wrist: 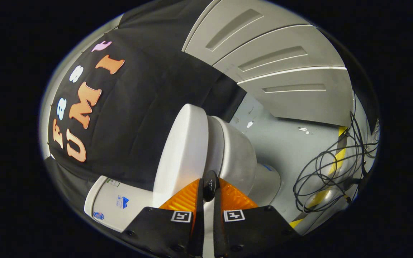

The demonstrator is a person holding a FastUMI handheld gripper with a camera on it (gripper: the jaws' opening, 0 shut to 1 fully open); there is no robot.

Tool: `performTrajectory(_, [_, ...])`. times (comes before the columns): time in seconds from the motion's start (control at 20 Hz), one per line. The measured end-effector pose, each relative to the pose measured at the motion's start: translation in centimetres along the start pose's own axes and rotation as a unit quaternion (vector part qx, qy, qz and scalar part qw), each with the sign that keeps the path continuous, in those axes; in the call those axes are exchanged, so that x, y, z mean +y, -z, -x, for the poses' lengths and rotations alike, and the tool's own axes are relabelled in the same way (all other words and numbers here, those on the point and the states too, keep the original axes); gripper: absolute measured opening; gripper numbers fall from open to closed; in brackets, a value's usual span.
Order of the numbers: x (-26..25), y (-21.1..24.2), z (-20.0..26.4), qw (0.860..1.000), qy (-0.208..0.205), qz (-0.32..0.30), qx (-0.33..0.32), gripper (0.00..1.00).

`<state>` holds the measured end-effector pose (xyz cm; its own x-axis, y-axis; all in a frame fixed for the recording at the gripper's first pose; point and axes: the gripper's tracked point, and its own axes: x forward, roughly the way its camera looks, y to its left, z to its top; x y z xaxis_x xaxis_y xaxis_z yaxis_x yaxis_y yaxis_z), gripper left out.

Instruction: Open the toilet lid.

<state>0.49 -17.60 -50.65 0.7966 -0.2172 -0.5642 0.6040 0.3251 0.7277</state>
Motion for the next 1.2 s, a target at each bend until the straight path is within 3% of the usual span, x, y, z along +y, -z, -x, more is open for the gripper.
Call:
performTrajectory(0.15, [0.1, 0.2, 0.1, 1.000, 0.002, -0.005, 0.003, 0.08])
performTrajectory(0.75, [0.6, 0.2, 0.8, 0.998, -0.033, 0.056, -0.024, 0.08])
performTrajectory(1.2, [2.6, -0.7, 1.9, 0.997, -0.015, 0.073, -0.036, 0.07])
